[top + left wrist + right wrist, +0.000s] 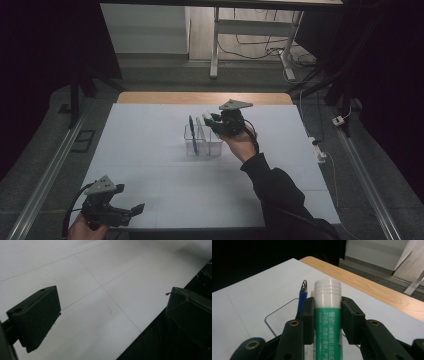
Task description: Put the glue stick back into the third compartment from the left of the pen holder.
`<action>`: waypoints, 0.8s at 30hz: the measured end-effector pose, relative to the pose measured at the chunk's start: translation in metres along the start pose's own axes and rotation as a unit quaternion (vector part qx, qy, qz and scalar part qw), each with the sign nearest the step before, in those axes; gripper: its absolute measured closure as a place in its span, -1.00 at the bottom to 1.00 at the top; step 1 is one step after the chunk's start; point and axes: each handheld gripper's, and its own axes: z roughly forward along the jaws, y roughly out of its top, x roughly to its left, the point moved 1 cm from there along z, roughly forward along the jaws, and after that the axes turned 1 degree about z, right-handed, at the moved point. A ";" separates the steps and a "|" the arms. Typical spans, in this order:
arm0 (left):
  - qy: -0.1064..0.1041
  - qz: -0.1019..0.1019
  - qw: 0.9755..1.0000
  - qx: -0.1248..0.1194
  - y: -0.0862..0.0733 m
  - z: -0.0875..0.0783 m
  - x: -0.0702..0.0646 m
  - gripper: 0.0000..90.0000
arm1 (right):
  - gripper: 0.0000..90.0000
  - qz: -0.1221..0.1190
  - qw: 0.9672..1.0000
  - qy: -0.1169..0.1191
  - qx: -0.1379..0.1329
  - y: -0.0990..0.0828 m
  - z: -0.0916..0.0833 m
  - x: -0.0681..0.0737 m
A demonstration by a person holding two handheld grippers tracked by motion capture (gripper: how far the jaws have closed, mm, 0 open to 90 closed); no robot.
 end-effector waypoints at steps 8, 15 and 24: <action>0.000 0.000 1.000 0.001 0.000 0.000 0.000 -1.00 | 0.45 -0.006 1.000 -0.007 -0.003 -0.004 0.013 -0.001; 0.000 0.000 1.000 0.001 0.000 0.000 0.000 -1.00 | 0.44 -0.007 1.000 -0.017 -0.002 -0.008 0.020 -0.003; 0.000 0.000 1.000 0.000 0.000 0.000 0.000 -1.00 | 0.44 -0.001 1.000 -0.017 -0.003 -0.013 0.025 -0.004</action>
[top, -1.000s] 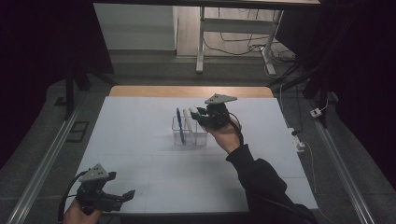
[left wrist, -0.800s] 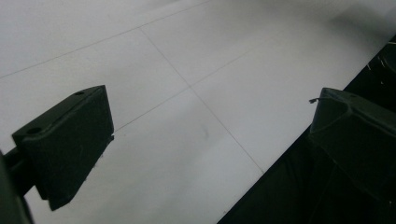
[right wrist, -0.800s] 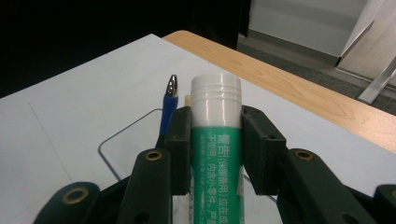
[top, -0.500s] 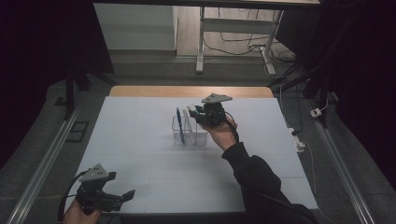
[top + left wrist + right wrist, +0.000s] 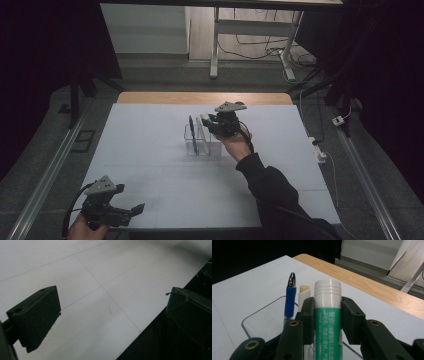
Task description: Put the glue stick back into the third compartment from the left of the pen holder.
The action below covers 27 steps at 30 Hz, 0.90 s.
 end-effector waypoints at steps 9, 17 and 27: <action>-0.001 0.000 1.000 0.000 0.000 0.000 0.000 -1.00 | 0.42 -0.013 1.000 0.001 0.008 -0.004 -0.004 0.002; 0.001 0.001 1.000 0.000 0.000 0.000 -0.001 -1.00 | 0.36 -0.017 1.000 -0.002 0.017 -0.007 -0.011 0.002; 0.001 0.000 1.000 0.001 0.000 0.000 0.000 -1.00 | -0.02 -0.004 1.000 0.008 0.029 -0.005 -0.018 0.000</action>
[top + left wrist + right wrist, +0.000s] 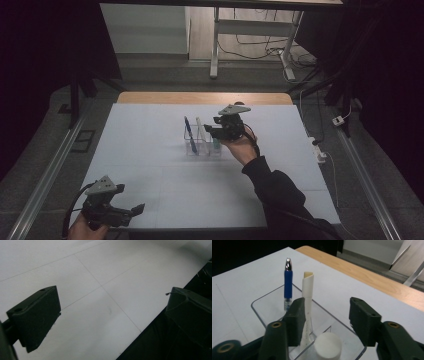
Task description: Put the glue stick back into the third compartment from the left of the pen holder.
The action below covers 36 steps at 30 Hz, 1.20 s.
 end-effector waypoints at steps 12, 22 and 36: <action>0.012 -0.002 1.000 0.006 -0.001 -0.002 0.000 -1.00 | -0.38 0.000 0.999 0.031 0.021 0.004 -0.007 0.008; 0.009 -0.003 1.000 0.008 -0.001 -0.001 0.001 -1.00 | -0.60 -0.002 0.999 0.040 0.036 0.004 -0.017 0.015; 0.008 -0.002 1.000 0.008 -0.001 -0.001 0.001 -1.00 | -0.92 0.004 0.997 0.051 0.058 -0.006 -0.035 0.018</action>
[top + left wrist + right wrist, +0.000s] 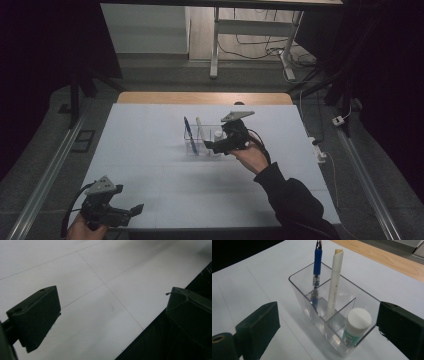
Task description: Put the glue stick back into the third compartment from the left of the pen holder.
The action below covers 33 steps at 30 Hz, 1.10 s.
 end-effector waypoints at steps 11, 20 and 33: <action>-0.003 -0.001 1.000 0.000 0.000 0.000 0.000 -1.00 | -0.98 -0.014 1.000 0.005 0.012 -0.016 -0.015 0.006; -0.004 0.001 1.000 0.001 0.000 0.000 0.000 -1.00 | -0.99 -0.017 0.999 0.019 0.023 -0.029 -0.027 0.012; -0.006 0.004 1.000 0.000 0.000 0.000 0.000 -1.00 | -0.99 -0.012 0.999 0.028 0.018 -0.050 -0.052 0.017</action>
